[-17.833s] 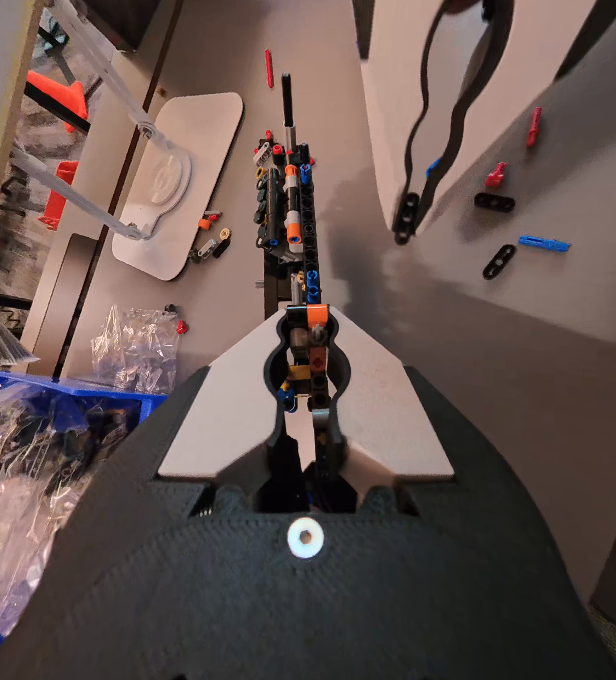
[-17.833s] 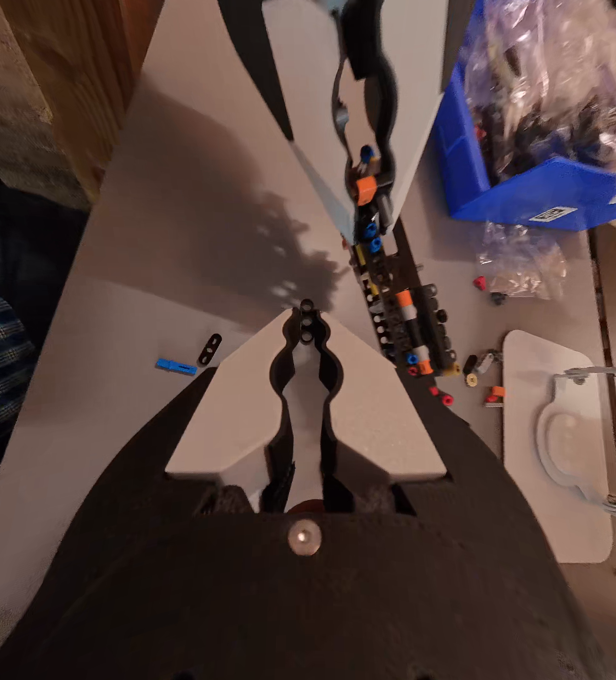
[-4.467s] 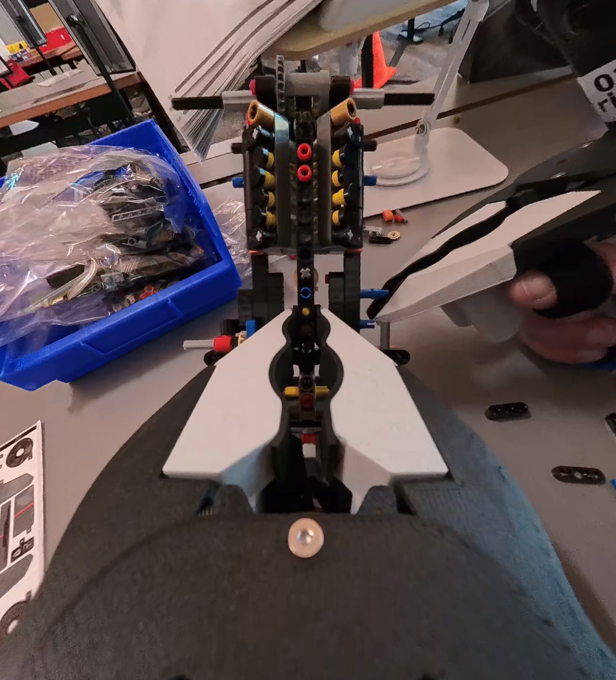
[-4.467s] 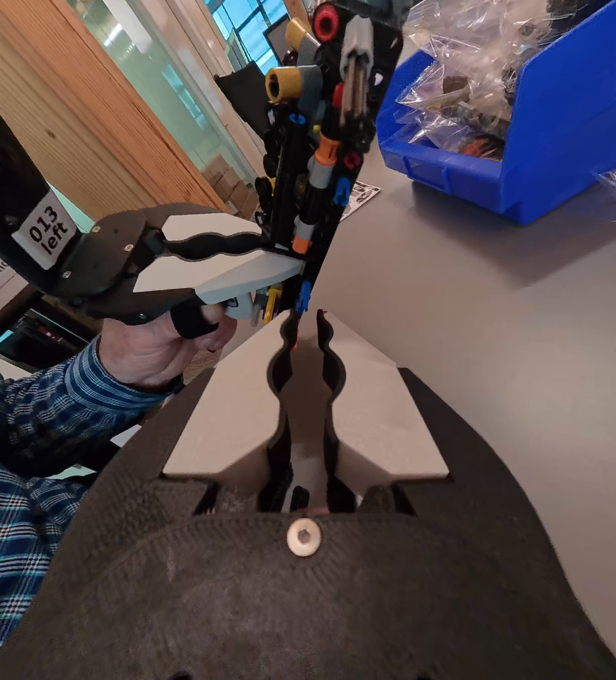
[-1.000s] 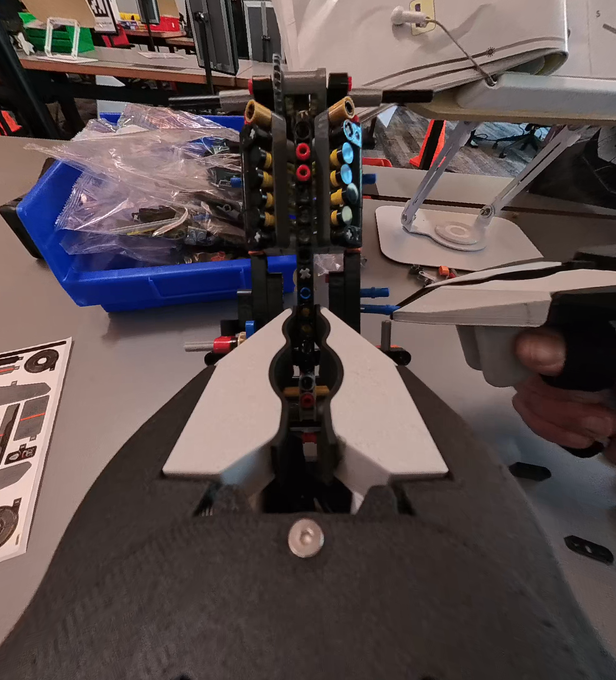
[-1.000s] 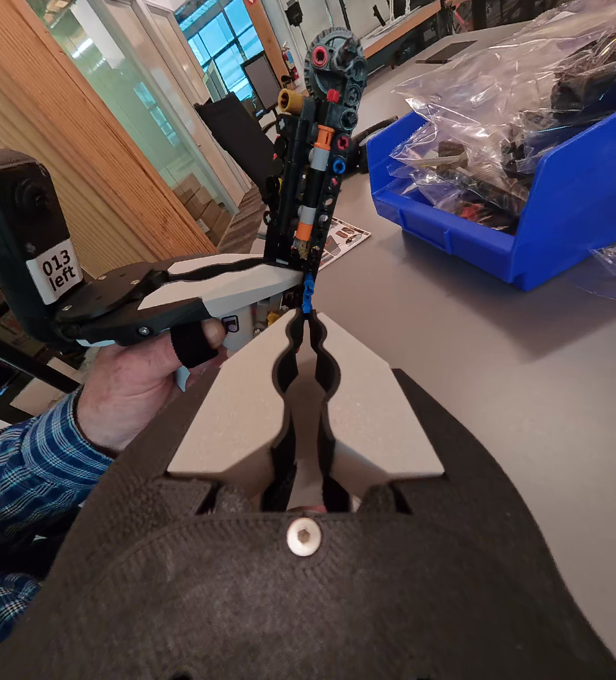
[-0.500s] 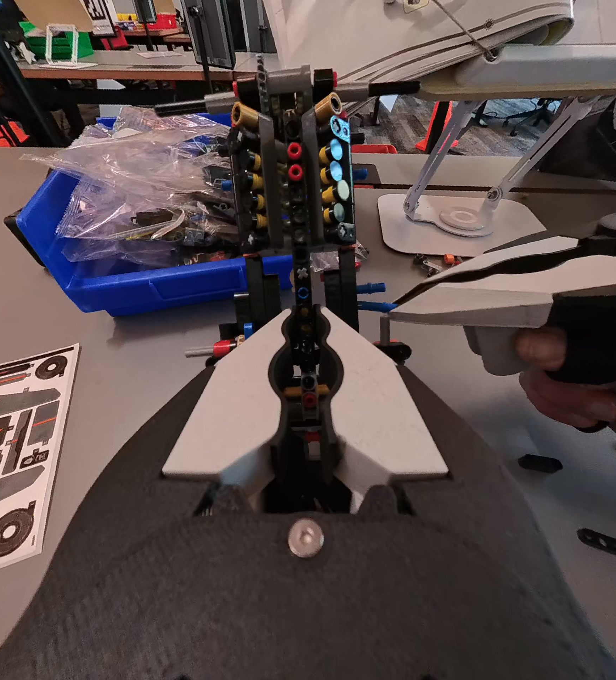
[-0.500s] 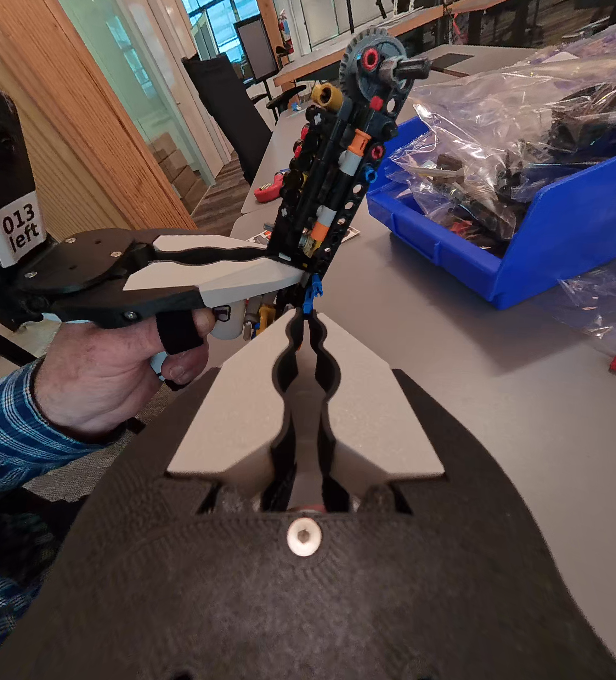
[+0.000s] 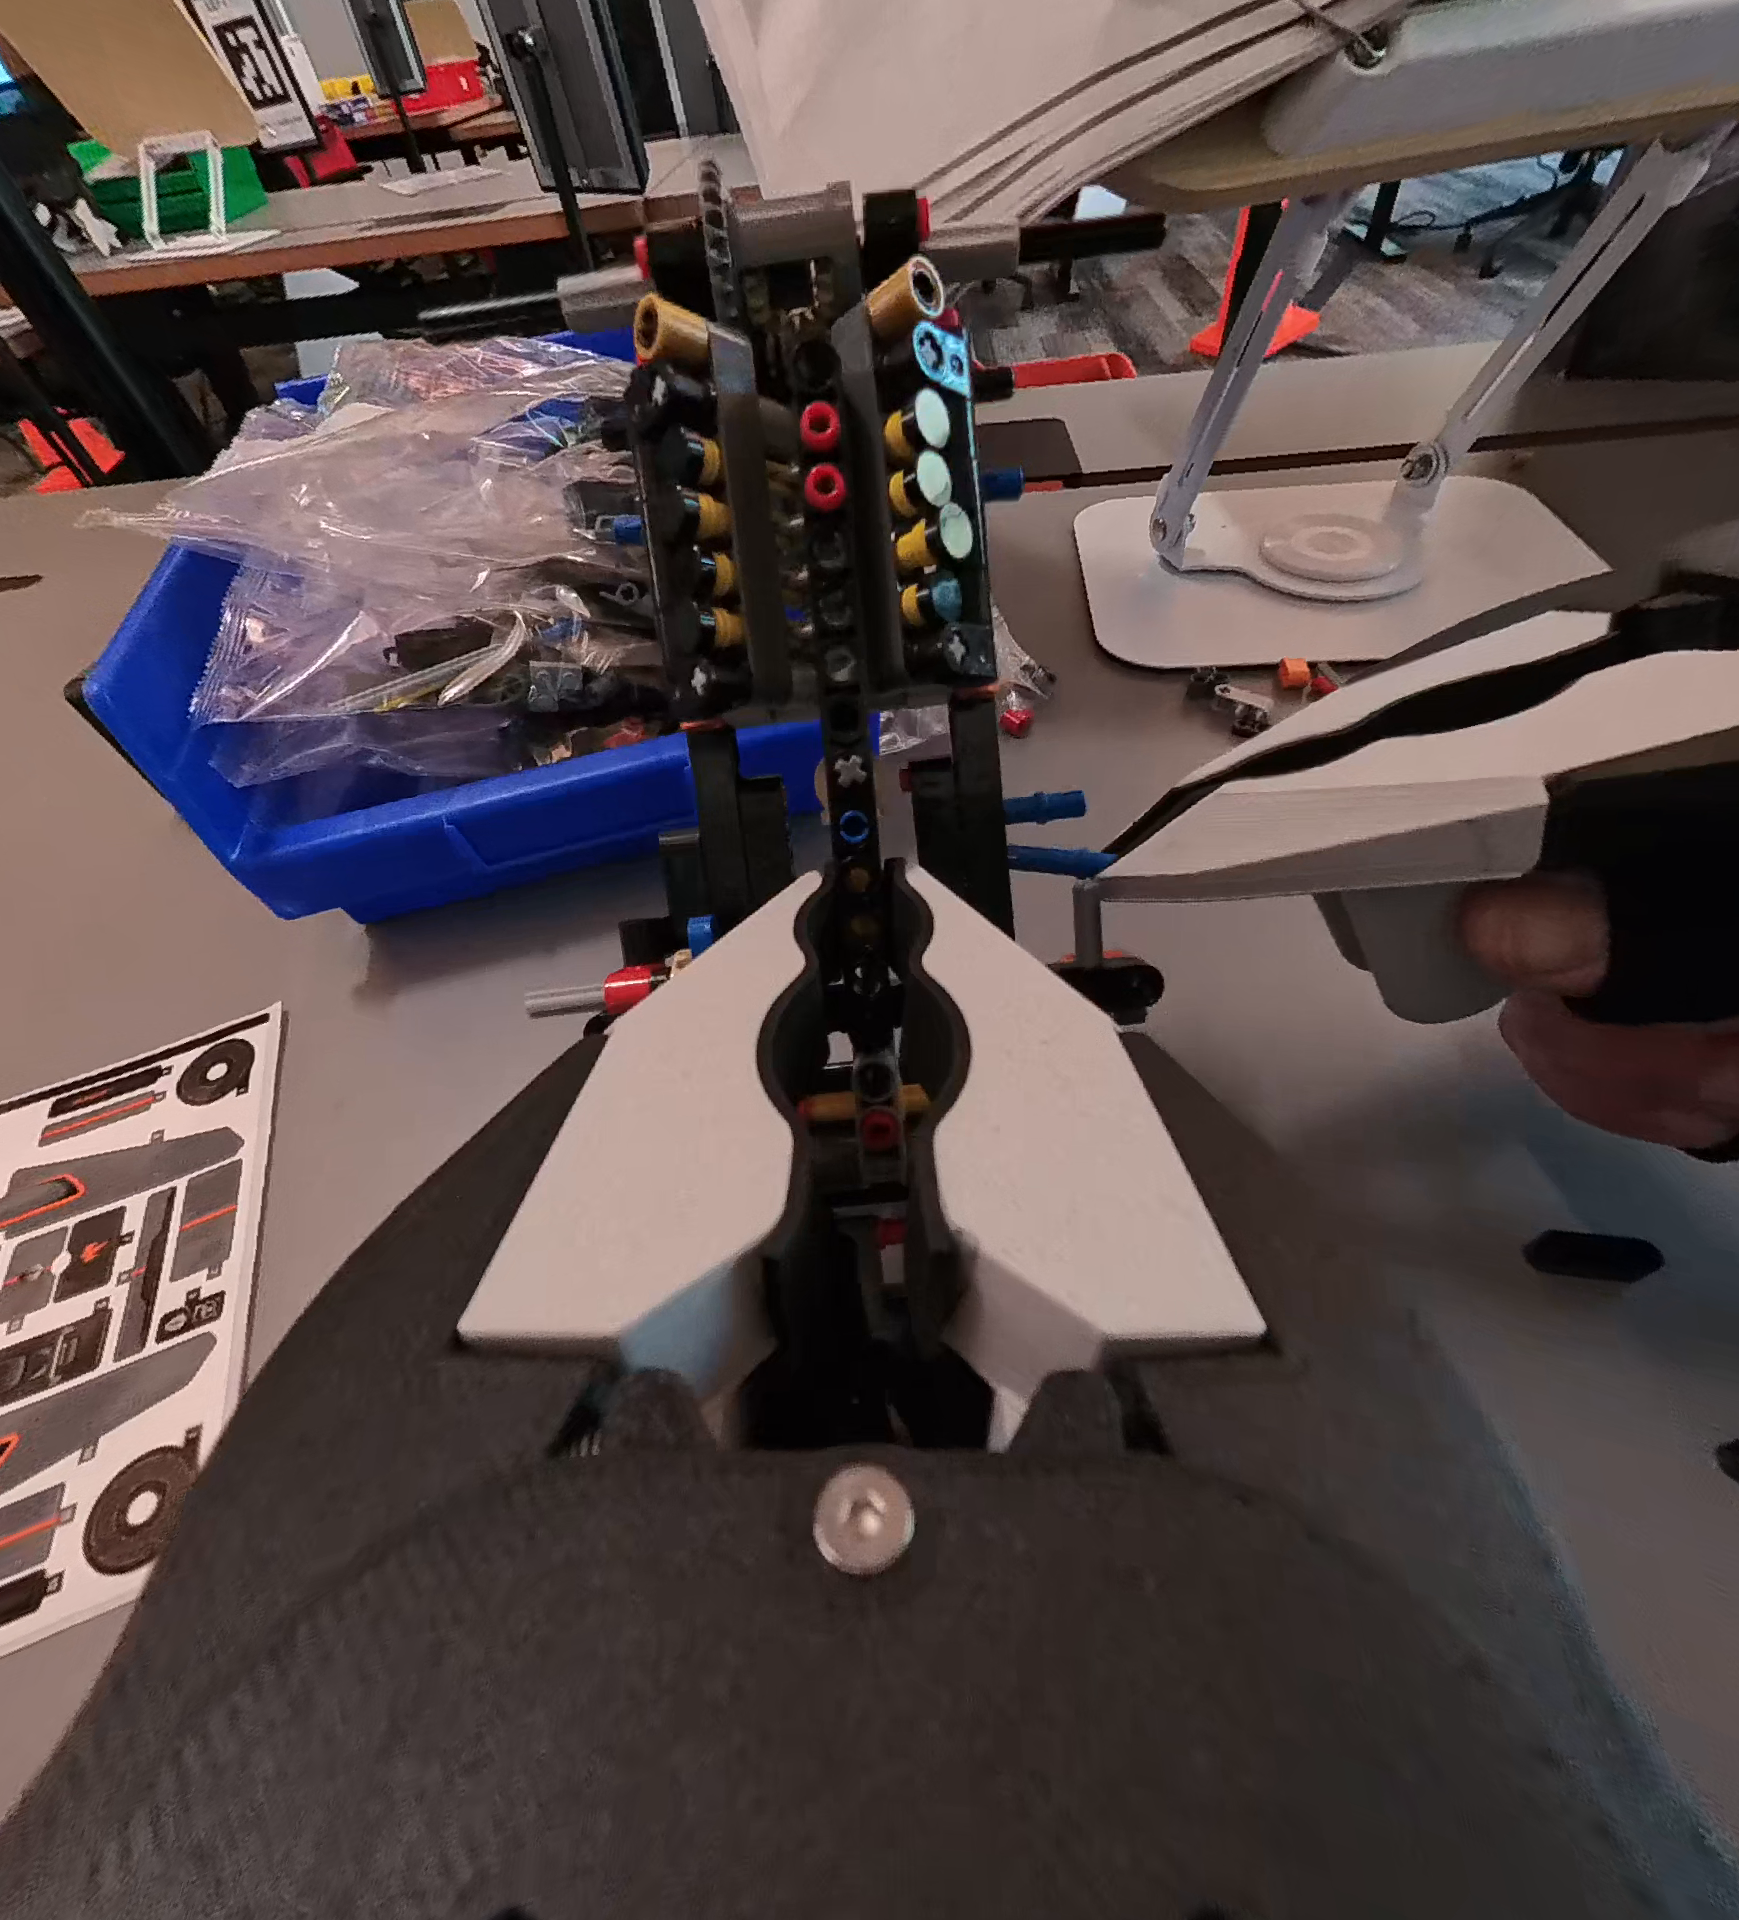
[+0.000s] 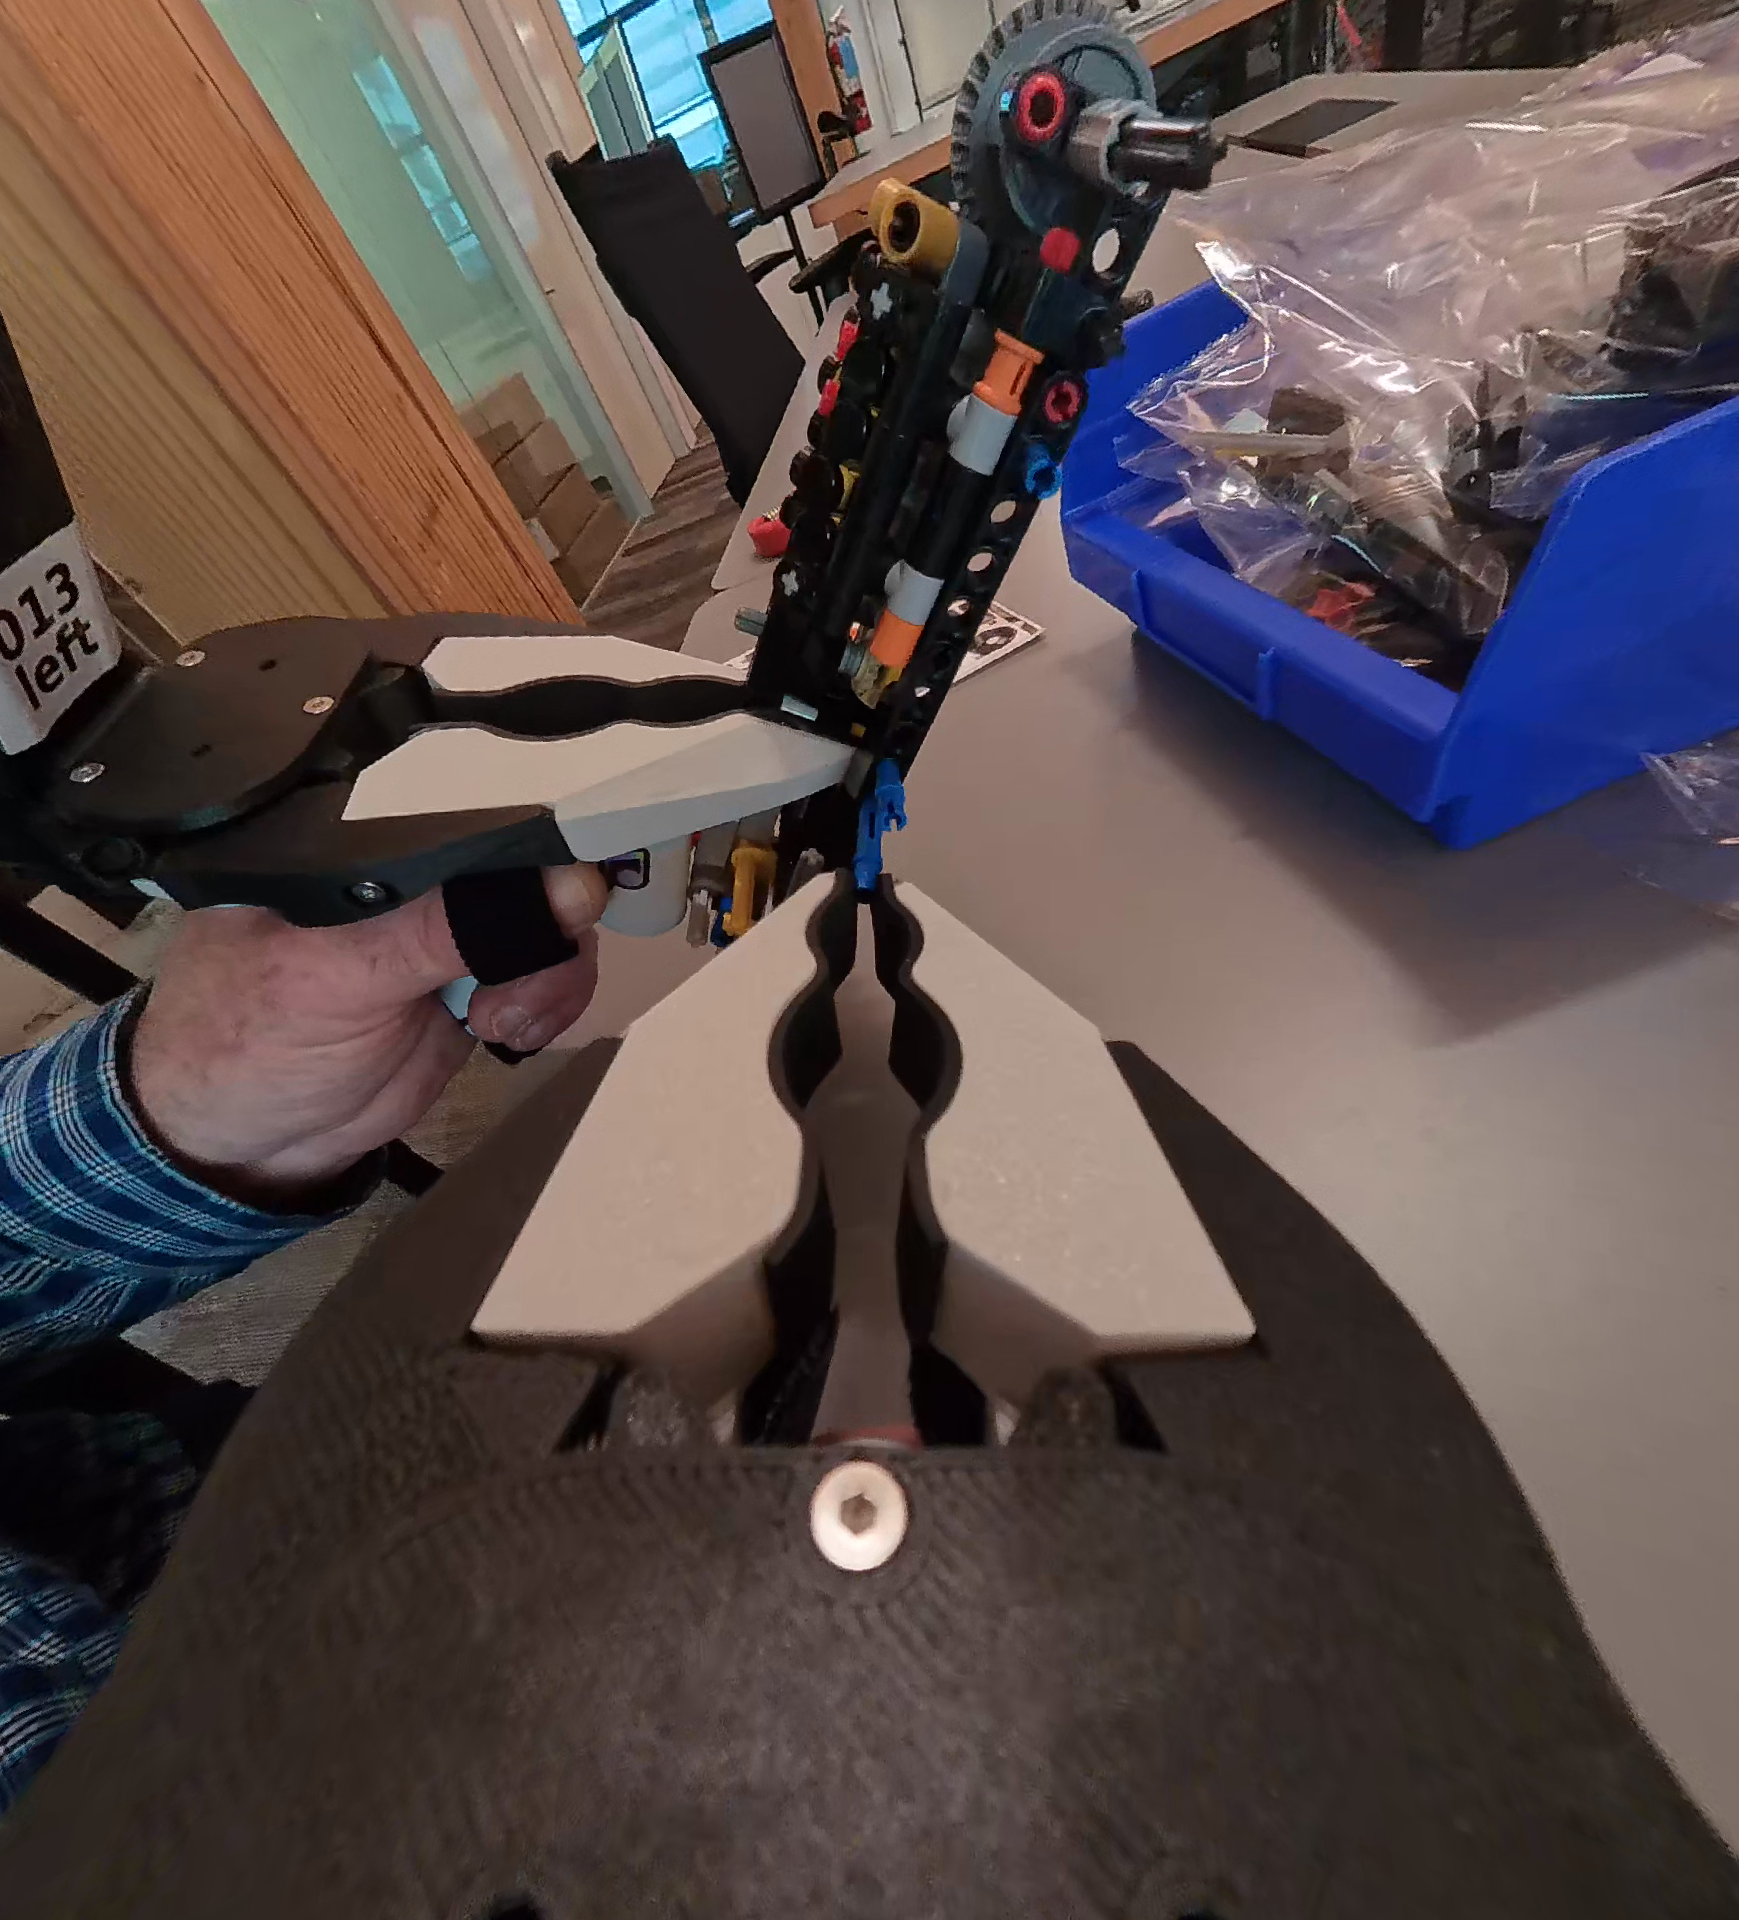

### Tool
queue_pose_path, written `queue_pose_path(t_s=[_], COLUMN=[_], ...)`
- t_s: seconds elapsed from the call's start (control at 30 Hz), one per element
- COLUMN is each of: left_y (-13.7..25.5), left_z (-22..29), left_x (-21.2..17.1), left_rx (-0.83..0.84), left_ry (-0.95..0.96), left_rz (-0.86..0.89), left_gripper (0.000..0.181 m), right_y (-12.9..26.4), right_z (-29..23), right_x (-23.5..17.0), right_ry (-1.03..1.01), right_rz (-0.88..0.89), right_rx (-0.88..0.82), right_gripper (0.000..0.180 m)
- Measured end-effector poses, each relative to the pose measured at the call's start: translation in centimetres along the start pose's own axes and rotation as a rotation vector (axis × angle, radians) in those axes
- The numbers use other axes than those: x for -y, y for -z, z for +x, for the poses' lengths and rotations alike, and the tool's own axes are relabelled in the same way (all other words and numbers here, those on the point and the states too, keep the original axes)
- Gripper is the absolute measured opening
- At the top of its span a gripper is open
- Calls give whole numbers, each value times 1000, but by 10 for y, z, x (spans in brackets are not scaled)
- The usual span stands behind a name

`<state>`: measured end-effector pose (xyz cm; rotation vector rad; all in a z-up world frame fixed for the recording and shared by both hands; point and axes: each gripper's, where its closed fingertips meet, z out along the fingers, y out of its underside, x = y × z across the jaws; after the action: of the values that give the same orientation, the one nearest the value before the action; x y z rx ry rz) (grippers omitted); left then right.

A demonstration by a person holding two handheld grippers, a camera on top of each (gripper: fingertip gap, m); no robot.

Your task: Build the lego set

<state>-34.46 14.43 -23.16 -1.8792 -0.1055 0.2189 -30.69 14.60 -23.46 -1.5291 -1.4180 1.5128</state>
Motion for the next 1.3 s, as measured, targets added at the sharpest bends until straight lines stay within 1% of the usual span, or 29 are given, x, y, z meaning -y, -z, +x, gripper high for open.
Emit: queue_pose_path(t_s=[0.03, 0.1, 0.37, 0.53, 0.63, 0.7, 0.83, 0.87, 1.0, 1.17, 1.23, 1.3], left_y=[0, -1, -2, -1, -1, -1, 0, 0, 1, 0, -1, 0], left_z=[0, 5, 7, 7, 7, 6, 7, 7, 9, 13, 10, 9], left_x=[-1, -4, -4, -5, -3, -5, -1, -2, 0, 1, -3, -2], left_rx=[-3, -31, -25, -28, -32, -37, -57, -64, -55, -66, -49, -49], left_ry=[-9, -28, -90, -84, -71, -77, -22, -5, -29, -31, -45, -40], left_rz=[-6, -22, -33, -35, -23, -32, -15, -12, 4, 17, 3, -1], left_gripper=[5, 6, 6, 6, 6, 6, 6, 6, 6, 6, 6, 6], right_y=[0, -1, -3, -4, -4, -4, -3, -3, -2, -3, -7, -7], right_z=[0, 1, 4, 3, 2, 1, 0, -1, -1, 0, 0, -1], right_x=[-1, -2, -4, -5, -2, -4, 1, 2, 4, 4, -1, 0], right_ry=[-7, -13, -67, -110, -190, -147, -26, -42, -314, -350, -312, -304], right_rz=[0, -1, 8, 6, 24, 20, 28, 31, 90, 103, 80, 78], right_rx=[6, 10, 30, 49, 90, 65, 19, 27, 139, 141, 112, 120], right_gripper=[0, 0, 0, 0, 0, 0, 0, 0, 0, 0, 0, 0])
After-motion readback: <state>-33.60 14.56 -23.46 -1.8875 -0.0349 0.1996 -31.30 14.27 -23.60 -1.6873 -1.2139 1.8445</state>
